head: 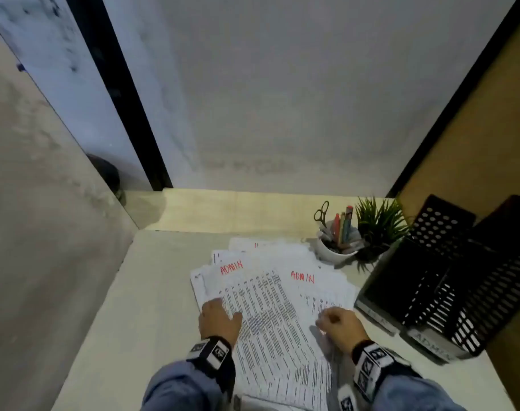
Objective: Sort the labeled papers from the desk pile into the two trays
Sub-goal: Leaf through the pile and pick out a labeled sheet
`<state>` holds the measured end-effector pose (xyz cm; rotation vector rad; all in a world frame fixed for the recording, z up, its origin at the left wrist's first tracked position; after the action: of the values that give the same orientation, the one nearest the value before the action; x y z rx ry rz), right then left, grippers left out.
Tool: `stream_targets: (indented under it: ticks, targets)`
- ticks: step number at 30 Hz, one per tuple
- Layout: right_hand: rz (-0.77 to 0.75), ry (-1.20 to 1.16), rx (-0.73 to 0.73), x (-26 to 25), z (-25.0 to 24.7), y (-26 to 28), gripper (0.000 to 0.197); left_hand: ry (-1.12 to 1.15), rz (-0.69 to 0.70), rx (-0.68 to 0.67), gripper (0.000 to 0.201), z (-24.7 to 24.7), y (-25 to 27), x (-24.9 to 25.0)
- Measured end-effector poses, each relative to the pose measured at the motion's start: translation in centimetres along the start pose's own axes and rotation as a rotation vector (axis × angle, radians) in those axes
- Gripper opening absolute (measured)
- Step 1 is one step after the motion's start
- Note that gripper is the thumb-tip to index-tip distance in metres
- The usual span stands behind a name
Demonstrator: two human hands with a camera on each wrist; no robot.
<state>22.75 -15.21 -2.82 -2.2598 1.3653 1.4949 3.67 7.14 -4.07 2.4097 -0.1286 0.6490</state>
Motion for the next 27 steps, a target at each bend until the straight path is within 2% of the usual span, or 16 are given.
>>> stream_targets:
  ticks: [2, 3, 6, 8, 10, 12, 16, 21, 23, 27]
  targets:
    - [0.041, -0.018, 0.022, 0.2, 0.5, -0.7, 0.012, 0.009, -0.119, 0.113, 0.072, -0.6, -0.5, -0.7]
    - [0.060, 0.002, 0.021, 0.2, 0.8, -0.8, 0.015, 0.027, -0.177, 0.128, 0.077, -0.6, -0.7, -1.1]
    - [0.115, 0.063, 0.032, 0.5, 1.8, -0.7, 0.025, 0.084, -0.220, 0.172, 0.078, -0.9, -1.0, -2.0]
    - [0.126, 0.068, 0.037, 0.3, 2.3, -0.4, 0.028, 0.109, -0.184, 0.203, 0.062, -1.4, -1.2, -2.2]
    - [0.149, 0.041, 0.052, 0.2, 2.8, -0.1, 0.029, 0.146, -0.154, 0.219, 0.037, -2.1, -1.4, -2.4]
    - [0.160, 0.021, 0.069, 0.3, 3.2, 0.1, 0.028, 0.205, -0.118, 0.215, 0.024, -2.8, -1.2, -2.5]
    - [0.178, 0.041, 0.086, 0.8, 4.2, 0.1, 0.025, 0.250, 0.036, 0.222, 0.021, -3.7, -0.2, -1.7]
    - [0.142, 0.138, 0.107, 1.0, 4.5, -0.5, 0.026, 0.199, 0.244, 0.173, 0.033, -3.5, 0.9, -0.1]
    - [0.144, 0.111, 0.113, 1.1, 4.6, -0.6, 0.034, 0.271, 0.294, 0.148, 0.034, -3.7, 1.5, 0.1]
    - [0.141, 0.010, 0.146, 1.0, 3.6, -0.8, 0.068, 0.472, 0.245, 0.111, 0.026, -3.6, 1.2, -0.5]
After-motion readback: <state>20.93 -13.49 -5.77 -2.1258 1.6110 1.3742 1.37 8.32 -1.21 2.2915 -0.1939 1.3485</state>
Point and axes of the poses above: each hand's wrist, its own y-axis away from the middle knuckle, its own z-axis out of the palm, x = y × z, the point moved 9 cm from there along -y, towards the middle knuckle, and after that the axes turned 11 degrees about -z, right-handed, at the moved point
